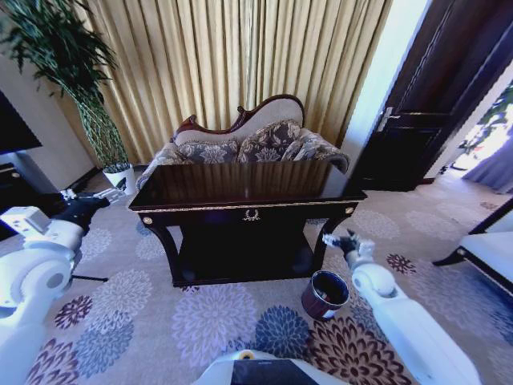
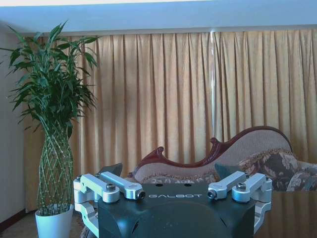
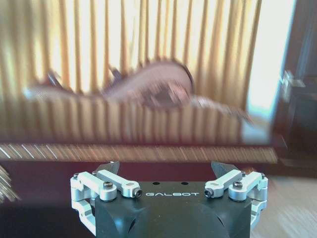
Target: Move to the front of the table and place the trash on the table into the trash bin.
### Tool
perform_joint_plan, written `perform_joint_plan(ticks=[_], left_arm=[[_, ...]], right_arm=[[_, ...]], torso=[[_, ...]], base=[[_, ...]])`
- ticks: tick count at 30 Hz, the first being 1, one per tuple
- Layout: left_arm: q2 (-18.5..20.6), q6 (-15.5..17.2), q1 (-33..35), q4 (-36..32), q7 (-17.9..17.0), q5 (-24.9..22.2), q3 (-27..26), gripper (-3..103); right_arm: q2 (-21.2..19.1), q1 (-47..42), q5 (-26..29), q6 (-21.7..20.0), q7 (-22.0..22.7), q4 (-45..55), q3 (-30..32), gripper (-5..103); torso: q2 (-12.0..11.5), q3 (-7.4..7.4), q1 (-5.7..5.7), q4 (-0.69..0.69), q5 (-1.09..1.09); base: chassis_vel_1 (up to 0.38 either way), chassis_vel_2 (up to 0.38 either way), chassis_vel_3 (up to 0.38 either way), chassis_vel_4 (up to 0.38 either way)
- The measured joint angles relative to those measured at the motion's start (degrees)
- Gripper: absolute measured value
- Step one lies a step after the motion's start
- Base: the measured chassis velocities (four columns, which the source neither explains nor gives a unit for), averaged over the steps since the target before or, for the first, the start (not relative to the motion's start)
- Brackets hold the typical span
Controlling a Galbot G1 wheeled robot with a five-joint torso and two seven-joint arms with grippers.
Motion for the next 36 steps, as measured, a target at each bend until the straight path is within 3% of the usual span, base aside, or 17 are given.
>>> perform_joint_plan(ticks=[3,11,36], left_arm=[[-0.1,-0.4,0.0,-0.2,0.0,0.1,-0.2,100],[-0.1,-0.6,0.7,-0.3,-0.1,0.2,-0.6,100],[-0.5,0.1,1.8,-1.2,-0.2,0.4,-0.5,100]], right_arm=[[-1.3,-1.0,2.3,-1.3,1.2,8.4,1.7,100],[-2.6,-2.2,4.2,-2.8,2.1,15.5,3.6,100],[-3.3,-3.3,5.6,-4.3,2.1,19.3,6.0,100]], torso=[[0.0,0.0,0.0,0.0,0.0],[0.0,0.0,0.0,-0.01,0.02],[0.0,0.0,0.0,-0.01,0.02]], base=[[0.0,0.0,0.0,0.0],[0.0,0.0,0.0,0.0],[0.002,-0.001,-0.001,0.002]])
